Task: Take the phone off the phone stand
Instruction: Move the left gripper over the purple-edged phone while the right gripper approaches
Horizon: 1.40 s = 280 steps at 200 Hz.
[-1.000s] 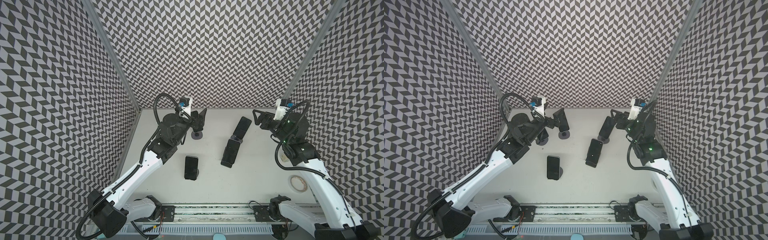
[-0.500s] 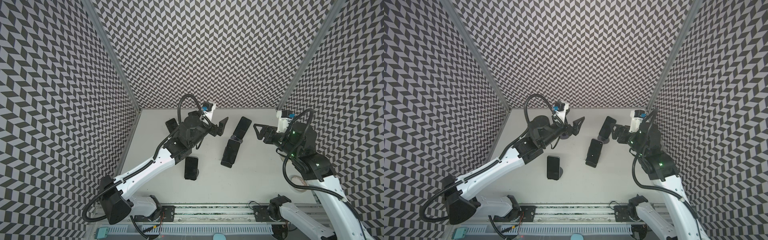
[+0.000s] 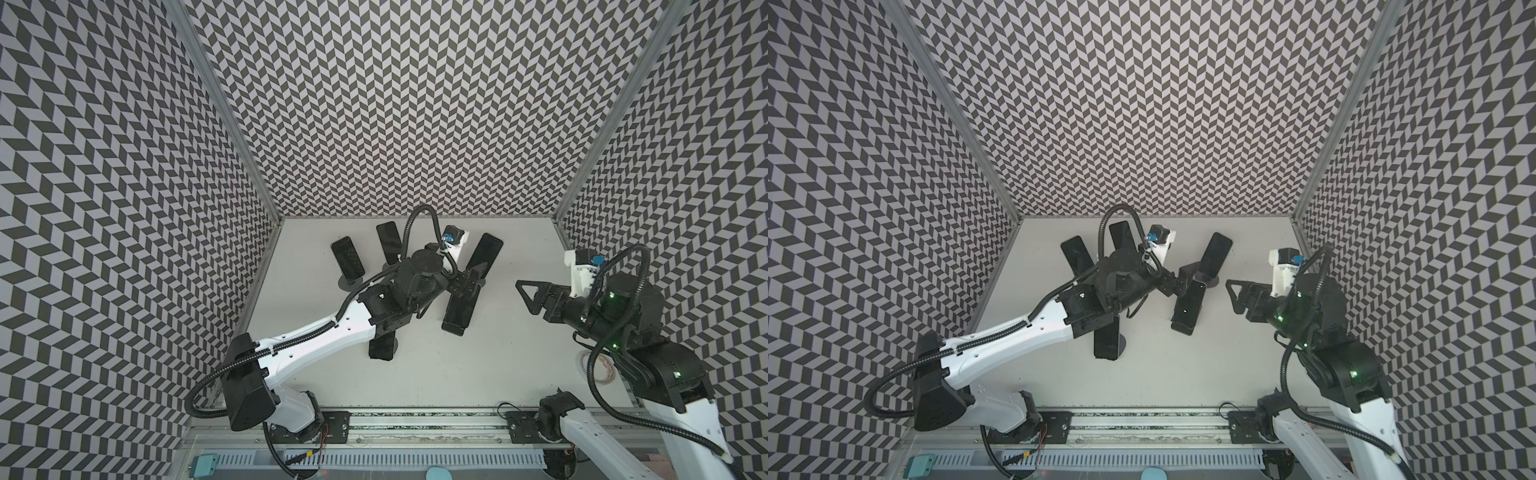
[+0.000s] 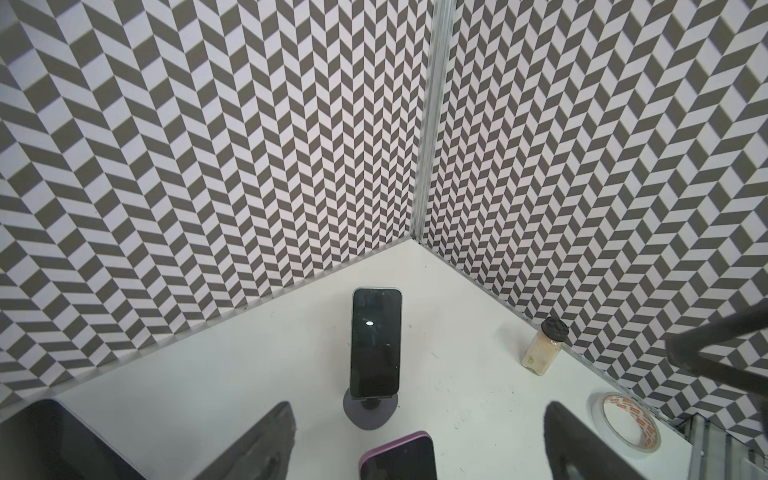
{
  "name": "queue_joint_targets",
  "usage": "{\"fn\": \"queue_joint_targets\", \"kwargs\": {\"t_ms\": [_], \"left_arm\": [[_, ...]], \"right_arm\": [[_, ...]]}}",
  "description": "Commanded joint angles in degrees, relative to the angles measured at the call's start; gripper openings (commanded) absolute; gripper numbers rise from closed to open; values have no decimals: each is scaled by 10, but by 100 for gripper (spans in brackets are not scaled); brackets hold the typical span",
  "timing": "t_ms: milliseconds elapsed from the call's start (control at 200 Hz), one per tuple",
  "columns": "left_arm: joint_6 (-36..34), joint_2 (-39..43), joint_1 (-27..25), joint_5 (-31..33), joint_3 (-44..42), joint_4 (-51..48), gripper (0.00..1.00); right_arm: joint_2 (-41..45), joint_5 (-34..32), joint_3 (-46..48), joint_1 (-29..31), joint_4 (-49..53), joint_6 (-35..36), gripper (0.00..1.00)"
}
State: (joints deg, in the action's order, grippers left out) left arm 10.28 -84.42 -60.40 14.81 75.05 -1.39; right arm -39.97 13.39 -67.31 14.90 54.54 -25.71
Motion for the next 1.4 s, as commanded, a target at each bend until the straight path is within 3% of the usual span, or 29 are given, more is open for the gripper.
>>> {"fn": "queue_joint_targets", "kwargs": {"t_ms": [0,365,581,831,1147,1397], "left_arm": [[45,-14,-30,73,8,-23,94],[106,-14,-106,164,-8,-66,94],[137,-26,-106,175,-29,-65,95],[158,-50,-104,173,-45,-45,95],[204,-115,-88,155,-18,-55,95],[196,-152,-70,147,6,-62,96]], "right_arm": [[14,30,8,2,43,10,80],[55,80,33,2,77,20,79],[52,76,44,2,109,40,73],[68,62,86,3,51,15,63],[13,9,50,2,19,53,66],[-5,-31,38,16,-1,97,69]]}}
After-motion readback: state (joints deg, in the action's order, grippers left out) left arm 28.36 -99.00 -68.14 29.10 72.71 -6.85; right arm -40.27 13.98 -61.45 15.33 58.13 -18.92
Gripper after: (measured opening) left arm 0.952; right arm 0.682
